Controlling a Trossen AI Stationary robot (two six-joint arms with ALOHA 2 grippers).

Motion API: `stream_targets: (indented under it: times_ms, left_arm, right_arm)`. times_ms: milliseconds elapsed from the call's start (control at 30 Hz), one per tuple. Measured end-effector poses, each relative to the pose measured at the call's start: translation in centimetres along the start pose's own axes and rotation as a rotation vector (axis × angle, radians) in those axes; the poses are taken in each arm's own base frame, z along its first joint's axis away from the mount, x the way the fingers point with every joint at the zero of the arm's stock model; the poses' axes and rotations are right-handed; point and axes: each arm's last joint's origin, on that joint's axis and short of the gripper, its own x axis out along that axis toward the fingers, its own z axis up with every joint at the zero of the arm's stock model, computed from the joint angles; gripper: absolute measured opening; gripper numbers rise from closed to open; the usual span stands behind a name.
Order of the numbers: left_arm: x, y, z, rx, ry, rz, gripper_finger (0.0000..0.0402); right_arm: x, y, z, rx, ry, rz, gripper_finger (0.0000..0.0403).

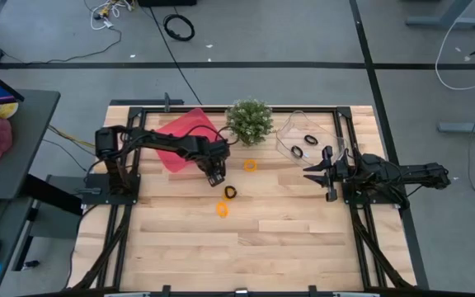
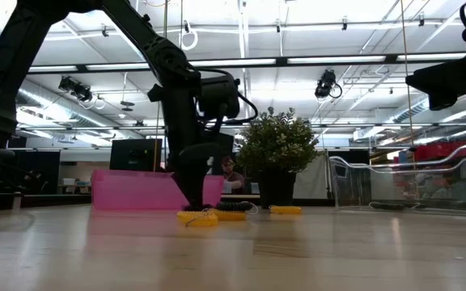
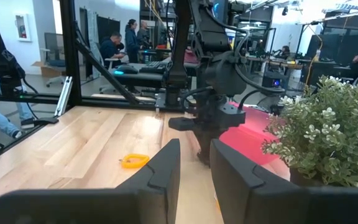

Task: Sort spring keychains
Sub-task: Put the black spring keychain into the transparent bin

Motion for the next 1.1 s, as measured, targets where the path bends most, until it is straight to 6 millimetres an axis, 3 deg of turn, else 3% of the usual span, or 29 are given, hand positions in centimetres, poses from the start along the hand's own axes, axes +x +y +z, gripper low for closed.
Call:
stream_targets:
  times_ms: [267,567,800,1100]
  left_arm:
    - [-3.4,-0.7,-0.2,0.044,-0.086,0.058,0.0006]
    - [-10.5,-2.0,-1.0,0.082,-0.355,0.21,0.0005]
    - [-15.6,-3.5,-3.0,0.11,-0.59,0.499,0.0005]
    - [-18.1,-5.8,-4.9,0.171,-0.73,0.778,0.0005]
  right_arm:
    - [0.0,0.0,0.0,0.0,0.001,0.001,0.0093]
    - [0.0,0.0,0.0,0.0,0.0,0.0,0.0093]
    - [0.0,0.0,0.0,0.0,0.0,0.0,0.0093]
    - [0.0,0.0,0.0,0.0,0.0,0.0,0.0093]
